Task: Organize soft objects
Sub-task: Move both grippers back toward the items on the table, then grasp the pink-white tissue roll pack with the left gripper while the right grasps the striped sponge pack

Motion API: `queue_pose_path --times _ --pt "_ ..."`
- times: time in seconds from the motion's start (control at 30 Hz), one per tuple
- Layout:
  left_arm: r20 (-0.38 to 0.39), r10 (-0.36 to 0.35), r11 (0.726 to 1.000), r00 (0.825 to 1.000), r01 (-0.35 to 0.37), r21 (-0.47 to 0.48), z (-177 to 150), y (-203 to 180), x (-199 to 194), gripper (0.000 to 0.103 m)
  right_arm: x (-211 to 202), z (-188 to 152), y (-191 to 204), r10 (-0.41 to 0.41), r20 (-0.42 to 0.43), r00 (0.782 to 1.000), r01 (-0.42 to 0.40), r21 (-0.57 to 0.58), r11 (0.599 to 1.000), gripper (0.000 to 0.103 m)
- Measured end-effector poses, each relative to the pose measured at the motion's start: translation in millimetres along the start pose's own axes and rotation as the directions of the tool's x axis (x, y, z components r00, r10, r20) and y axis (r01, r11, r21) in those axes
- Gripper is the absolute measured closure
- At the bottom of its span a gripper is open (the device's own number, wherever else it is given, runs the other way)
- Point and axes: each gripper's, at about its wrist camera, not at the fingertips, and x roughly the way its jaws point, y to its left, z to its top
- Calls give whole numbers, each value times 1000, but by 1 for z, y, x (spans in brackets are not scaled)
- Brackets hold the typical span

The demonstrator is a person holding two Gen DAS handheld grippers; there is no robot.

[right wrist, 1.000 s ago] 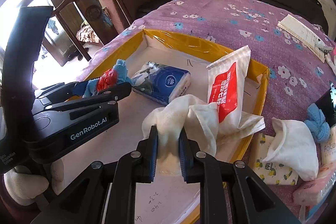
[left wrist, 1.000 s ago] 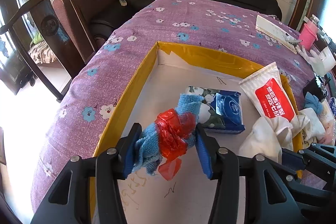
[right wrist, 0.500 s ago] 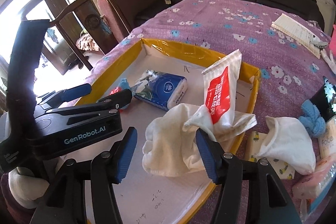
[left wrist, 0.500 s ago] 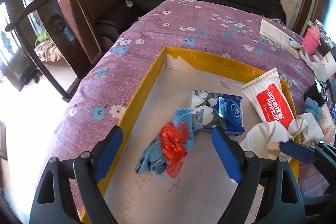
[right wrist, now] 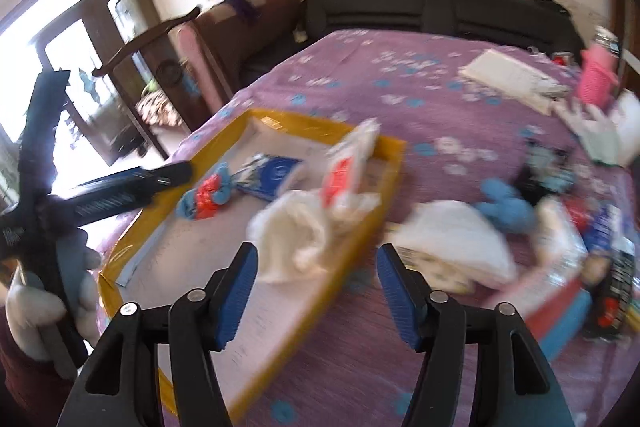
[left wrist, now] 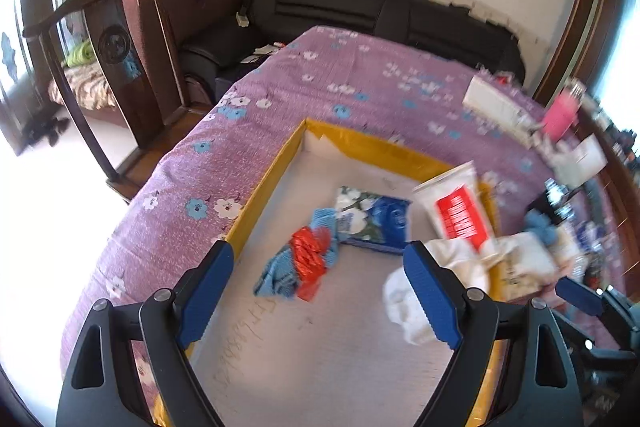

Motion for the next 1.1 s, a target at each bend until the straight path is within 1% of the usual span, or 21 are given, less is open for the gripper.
queue_pose_path --times 0.07,0.13,0.27,0.3,0.37,0.4,0.5,0.6,0.67,0.73,0.8,0.83,0.9,0.97,1.03,1.07,1.1 --pt "11 -19 1000 1000 19 -15 -1 -2 -8 17 -18 -8 -26 -30 22 999 29 42 999 33" --pt "17 -35 999 999 35 -2 -5 -11 -15 17 -34 -16 -51 -61 37 997 58 84 995 33" --pt "2 -97 993 995 97 64 -18 -48 -19 16 -64 -39 -112 -135 54 989 122 196 973 33" --pt "-10 -119 988 993 120 97 -23 -64 -17 17 -70 -46 -130 -151 52 987 135 231 964 33" --pt "-31 -140 980 990 143 141 -30 -88 -12 17 -79 -58 -157 -166 44 985 146 289 946 33" --pt "-50 -151 972 987 157 172 -34 -107 -7 17 -82 -64 -165 -169 41 985 149 305 941 33" --pt "-95 -168 956 981 186 226 -43 -148 8 17 -85 -74 -181 -171 31 985 152 330 932 33" --pt "-133 -176 946 975 205 252 -50 -180 23 17 -86 -80 -190 -161 34 986 140 343 929 33" --pt "-143 -207 929 968 241 281 -54 -201 28 17 -85 -83 -196 -151 37 988 128 355 926 33" --pt "-136 -227 903 964 261 340 -62 -226 30 17 -86 -86 -202 -145 39 989 121 369 921 33" --pt "-124 -218 873 968 250 417 -71 -250 31 17 -89 -86 -213 -150 51 987 119 389 913 33" --pt "-116 -205 852 972 235 467 -76 -265 34 17 -93 -87 -219 -156 57 986 121 401 908 33" --pt "-108 -188 830 976 217 514 -81 -280 38 17 -103 -88 -236 -179 69 981 132 432 892 33" --pt "-103 -164 817 981 193 543 -85 -292 47 17 -115 -92 -257 -211 79 974 150 470 870 33" --pt "-113 -161 810 980 197 552 -86 -299 55 17 -124 -97 -274 -240 78 968 169 504 847 33" --pt "-118 -161 808 980 199 555 -86 -300 57 22 -128 -100 -283 -253 75 965 178 520 835 33" --pt "-125 -159 803 979 202 560 -88 -302 60 42 -131 -103 -292 -264 69 962 188 533 825 33"
